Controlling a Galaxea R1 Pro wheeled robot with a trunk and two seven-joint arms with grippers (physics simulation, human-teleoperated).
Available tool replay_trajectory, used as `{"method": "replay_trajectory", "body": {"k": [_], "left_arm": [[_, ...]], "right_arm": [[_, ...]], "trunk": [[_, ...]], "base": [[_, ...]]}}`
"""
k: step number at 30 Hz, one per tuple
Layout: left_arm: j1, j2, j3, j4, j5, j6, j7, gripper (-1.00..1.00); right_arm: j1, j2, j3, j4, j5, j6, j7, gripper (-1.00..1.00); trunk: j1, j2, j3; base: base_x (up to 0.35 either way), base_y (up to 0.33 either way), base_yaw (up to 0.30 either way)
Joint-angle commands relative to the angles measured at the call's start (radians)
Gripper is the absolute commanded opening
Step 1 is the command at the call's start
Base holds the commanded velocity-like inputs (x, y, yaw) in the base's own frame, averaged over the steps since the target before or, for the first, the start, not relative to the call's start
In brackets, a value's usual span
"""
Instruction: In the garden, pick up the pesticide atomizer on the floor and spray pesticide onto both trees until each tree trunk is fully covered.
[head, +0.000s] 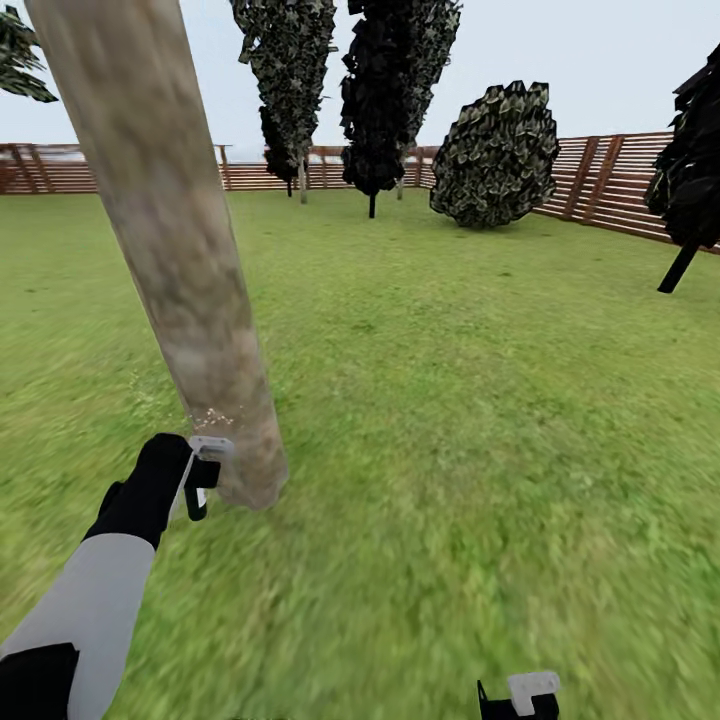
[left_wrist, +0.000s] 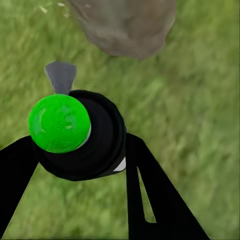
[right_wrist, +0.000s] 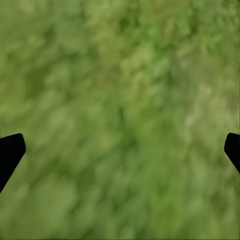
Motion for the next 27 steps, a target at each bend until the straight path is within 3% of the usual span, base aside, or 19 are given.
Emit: {"method": "replay_trajectory", "body": {"k": [1, 4, 5, 6, 7, 9, 11, 14, 15, 19, 22, 25, 27], "left_arm": [[0.018, 0.008, 0.000, 0.002, -0.005, -0.004, -0.008, -1.00], [0.028, -0.006, 0.000, 0.003, 0.004, -0.007, -0.007, -1.00], [0.029, -0.017, 0.002, 0.003, 0.004, -0.008, -0.007, -1.00], [0.030, -0.045, 0.004, 0.003, 0.003, -0.009, -0.007, -1.00], [0.030, -0.048, 0.004, 0.003, 0.002, -0.009, -0.009, -1.00], [0.031, -0.037, 0.010, 0.004, 0.001, -0.010, -0.014, -1.00], [0.049, 0.003, 0.024, 0.003, 0.004, -0.012, -0.021, -1.00], [0.063, 0.002, 0.022, 0.009, 0.005, -0.015, -0.021, -1.00], [0.065, -0.006, 0.021, 0.017, 0.006, -0.015, -0.022, -1.00], [0.067, -0.081, 0.018, 0.024, 0.003, -0.017, -0.013, -1.00], [0.081, -0.115, 0.018, 0.037, 0.003, -0.023, -0.010, -1.00], [0.109, -0.106, 0.024, 0.041, -0.003, -0.091, -0.011, -1.00], [0.140, -0.044, 0.027, 0.044, 0.001, -0.144, -0.011, -1.00]], "right_arm": [[0.000, 0.000, 0.009, 0.000, -0.002, -0.001, -0.007, 1.00], [0.000, 0.000, 0.009, 0.000, -0.002, -0.002, -0.007, 1.00], [0.000, 0.000, 0.009, 0.000, -0.002, -0.002, -0.007, 1.00], [0.000, 0.000, 0.009, 0.000, -0.002, -0.002, -0.007, 1.00], [0.000, 0.000, 0.009, 0.000, -0.002, -0.002, -0.007, 1.00], [0.000, 0.000, 0.009, 0.000, -0.002, -0.002, -0.007, 1.00], [0.000, 0.000, 0.009, 0.000, -0.002, -0.002, -0.007, 1.00], [0.000, 0.000, 0.009, 0.000, -0.002, -0.002, -0.007, 1.00], [0.000, 0.000, 0.009, 0.000, -0.002, -0.002, -0.007, 1.00], [0.000, 0.000, 0.009, 0.000, -0.001, -0.002, -0.007, 1.00], [0.000, 0.000, 0.008, 0.000, -0.001, -0.002, -0.007, 1.00], [0.000, 0.000, 0.009, 0.001, -0.002, -0.002, -0.007, 1.00], [0.000, 0.000, 0.009, 0.001, -0.001, -0.002, -0.007, 1.00]], "trunk": [[0.000, 0.000, -0.001], [0.000, 0.000, -0.001], [0.000, 0.000, -0.001], [0.000, 0.000, -0.001], [0.000, 0.000, -0.001], [0.000, 0.000, -0.001], [0.000, 0.000, -0.001], [0.000, 0.000, -0.001], [0.000, 0.000, -0.001], [0.000, 0.000, -0.001], [0.000, 0.000, -0.001], [0.000, 0.000, -0.001], [0.000, 0.000, -0.001]], "base": [[0.004, -0.006, 0.278], [0.001, -0.002, 0.278], [0.000, -0.001, 0.278], [0.000, 0.000, 0.278], [0.000, 0.000, 0.269], [0.000, 0.000, 0.199], [0.000, 0.000, 0.049], [0.103, -0.016, 0.009], [0.252, -0.070, 0.002], [0.282, -0.133, 0.000], [0.156, -0.086, 0.000], [0.027, -0.014, 0.000], [0.004, -0.002, 0.000]]}}
